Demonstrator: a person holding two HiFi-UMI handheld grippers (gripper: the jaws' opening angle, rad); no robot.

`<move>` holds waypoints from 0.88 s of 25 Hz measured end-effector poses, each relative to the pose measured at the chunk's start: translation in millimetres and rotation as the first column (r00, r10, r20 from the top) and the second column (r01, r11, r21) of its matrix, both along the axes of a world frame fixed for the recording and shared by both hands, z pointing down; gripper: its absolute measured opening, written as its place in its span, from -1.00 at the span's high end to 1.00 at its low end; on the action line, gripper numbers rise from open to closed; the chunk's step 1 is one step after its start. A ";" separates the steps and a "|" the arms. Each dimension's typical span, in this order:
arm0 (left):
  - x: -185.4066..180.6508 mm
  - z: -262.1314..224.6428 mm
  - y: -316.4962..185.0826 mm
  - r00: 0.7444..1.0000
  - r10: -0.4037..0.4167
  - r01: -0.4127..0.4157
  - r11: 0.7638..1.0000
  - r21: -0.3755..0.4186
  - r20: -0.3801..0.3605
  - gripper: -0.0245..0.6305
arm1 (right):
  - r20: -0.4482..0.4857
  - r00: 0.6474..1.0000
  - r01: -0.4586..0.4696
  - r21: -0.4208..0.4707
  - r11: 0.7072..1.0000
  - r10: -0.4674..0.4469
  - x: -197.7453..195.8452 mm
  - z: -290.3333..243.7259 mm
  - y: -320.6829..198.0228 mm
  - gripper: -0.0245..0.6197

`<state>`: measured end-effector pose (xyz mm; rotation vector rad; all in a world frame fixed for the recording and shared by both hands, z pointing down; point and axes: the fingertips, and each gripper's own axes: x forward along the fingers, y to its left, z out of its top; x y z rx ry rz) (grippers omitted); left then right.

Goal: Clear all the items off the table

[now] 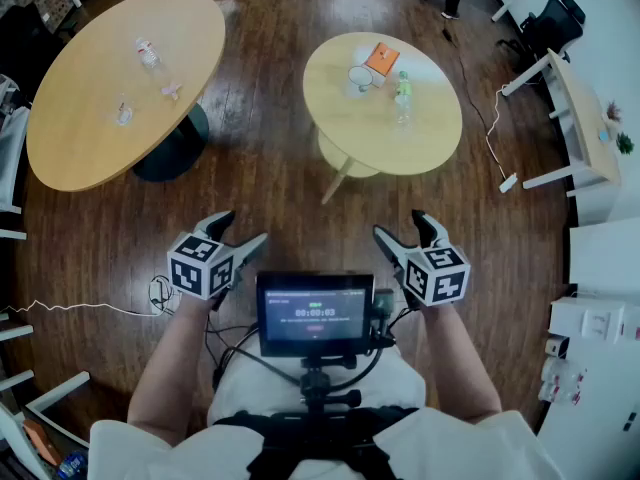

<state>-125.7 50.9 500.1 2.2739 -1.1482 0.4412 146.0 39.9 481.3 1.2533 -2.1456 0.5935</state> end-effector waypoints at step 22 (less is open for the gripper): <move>70.2 0.7 -163.7 0.991 -0.136 0.136 0.990 -0.022 0.014 -0.10 | -0.033 0.999 0.025 -0.055 0.998 -0.027 93.5 72.3 -240.0 -0.33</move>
